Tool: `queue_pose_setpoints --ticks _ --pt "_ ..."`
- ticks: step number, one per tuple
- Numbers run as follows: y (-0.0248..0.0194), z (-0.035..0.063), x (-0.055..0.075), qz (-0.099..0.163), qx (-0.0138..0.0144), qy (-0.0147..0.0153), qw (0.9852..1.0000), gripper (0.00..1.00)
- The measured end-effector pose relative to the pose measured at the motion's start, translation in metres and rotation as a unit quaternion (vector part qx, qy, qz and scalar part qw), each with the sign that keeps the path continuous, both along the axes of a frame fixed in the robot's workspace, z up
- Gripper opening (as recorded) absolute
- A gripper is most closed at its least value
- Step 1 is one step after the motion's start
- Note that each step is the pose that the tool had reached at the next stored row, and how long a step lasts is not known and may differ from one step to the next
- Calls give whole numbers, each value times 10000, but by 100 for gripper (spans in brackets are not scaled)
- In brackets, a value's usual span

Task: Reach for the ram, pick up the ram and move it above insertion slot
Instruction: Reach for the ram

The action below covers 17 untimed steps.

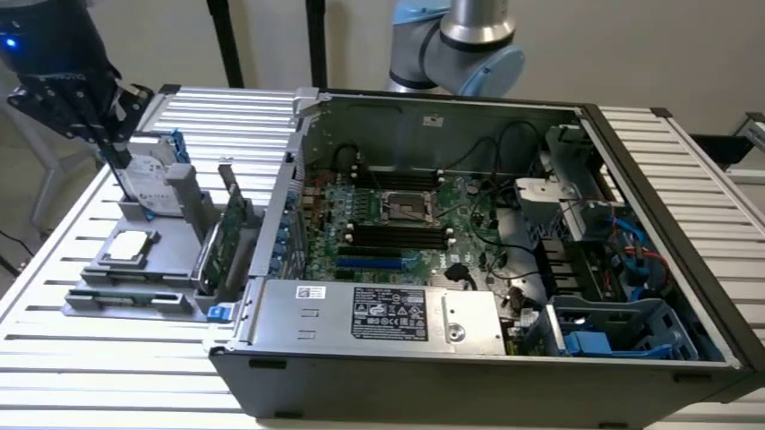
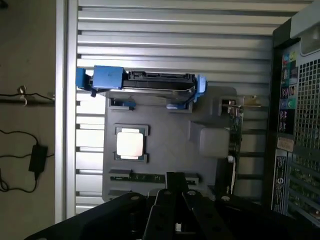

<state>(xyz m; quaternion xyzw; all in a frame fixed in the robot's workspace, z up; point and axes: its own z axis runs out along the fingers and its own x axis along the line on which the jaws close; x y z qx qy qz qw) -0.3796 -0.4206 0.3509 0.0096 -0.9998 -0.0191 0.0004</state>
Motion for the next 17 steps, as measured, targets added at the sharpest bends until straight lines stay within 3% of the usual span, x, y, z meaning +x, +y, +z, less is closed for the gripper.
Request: queue_pose_setpoints --ticks 7,17 --pt "-246 0 -100 0 0 0 10000 11" --pt "-537 2 -259 0 -1 0 10000 11"
